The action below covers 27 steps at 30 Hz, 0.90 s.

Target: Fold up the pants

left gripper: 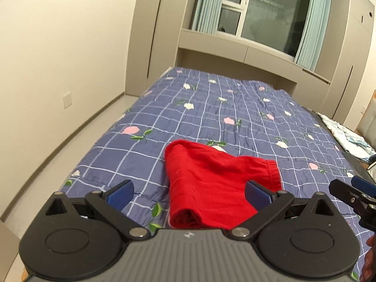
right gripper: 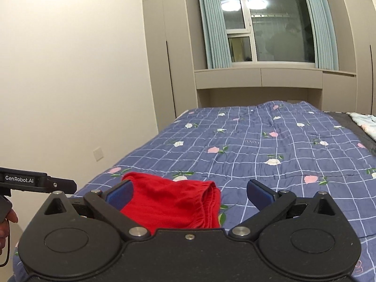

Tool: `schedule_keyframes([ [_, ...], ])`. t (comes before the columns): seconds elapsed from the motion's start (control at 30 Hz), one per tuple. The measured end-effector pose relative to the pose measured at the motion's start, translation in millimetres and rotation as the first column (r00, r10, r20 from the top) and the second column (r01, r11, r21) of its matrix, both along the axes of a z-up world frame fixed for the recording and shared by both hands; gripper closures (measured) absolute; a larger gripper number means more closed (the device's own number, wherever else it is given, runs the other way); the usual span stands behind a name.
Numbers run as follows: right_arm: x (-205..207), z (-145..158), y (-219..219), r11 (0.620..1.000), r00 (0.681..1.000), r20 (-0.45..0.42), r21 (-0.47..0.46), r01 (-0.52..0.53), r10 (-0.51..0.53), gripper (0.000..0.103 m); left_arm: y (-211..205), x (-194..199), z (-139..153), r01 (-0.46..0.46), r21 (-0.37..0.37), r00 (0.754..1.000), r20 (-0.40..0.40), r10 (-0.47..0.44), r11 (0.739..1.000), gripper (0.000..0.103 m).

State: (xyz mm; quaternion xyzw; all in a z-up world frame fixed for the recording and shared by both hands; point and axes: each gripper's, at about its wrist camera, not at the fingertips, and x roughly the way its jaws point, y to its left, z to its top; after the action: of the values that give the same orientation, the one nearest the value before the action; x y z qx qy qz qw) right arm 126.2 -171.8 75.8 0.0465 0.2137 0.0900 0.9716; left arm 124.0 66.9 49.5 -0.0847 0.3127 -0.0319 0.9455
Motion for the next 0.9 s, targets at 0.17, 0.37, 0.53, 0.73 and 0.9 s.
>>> schedule_keyframes([
  [0.17,-27,2,8,1.000,1.000,0.017,0.004,0.000,0.000,0.001,2,-27,0,-0.020,0.013,0.999,0.028,0.019,1.000,0.000],
  [0.37,-57,2,18,1.000,0.999,0.034,0.007,0.009,-0.009,0.001,7,-48,-9,-0.018,0.009,1.000,0.009,0.018,1.000,0.001],
  [0.53,-79,-2,24,0.999,0.999,0.033,0.019,0.031,-0.032,0.001,10,-70,-13,-0.016,0.019,1.000,0.019,0.015,1.000,0.000],
  [0.73,-104,-9,27,0.999,0.998,0.039,-0.001,0.047,-0.047,0.001,13,-94,-18,-0.023,0.050,0.999,0.042,0.021,0.998,0.000],
  [0.9,-122,-15,24,0.996,0.995,0.048,0.000,0.093,-0.093,0.001,13,-110,-24,-0.036,0.057,0.998,0.044,0.033,0.998,0.000],
])
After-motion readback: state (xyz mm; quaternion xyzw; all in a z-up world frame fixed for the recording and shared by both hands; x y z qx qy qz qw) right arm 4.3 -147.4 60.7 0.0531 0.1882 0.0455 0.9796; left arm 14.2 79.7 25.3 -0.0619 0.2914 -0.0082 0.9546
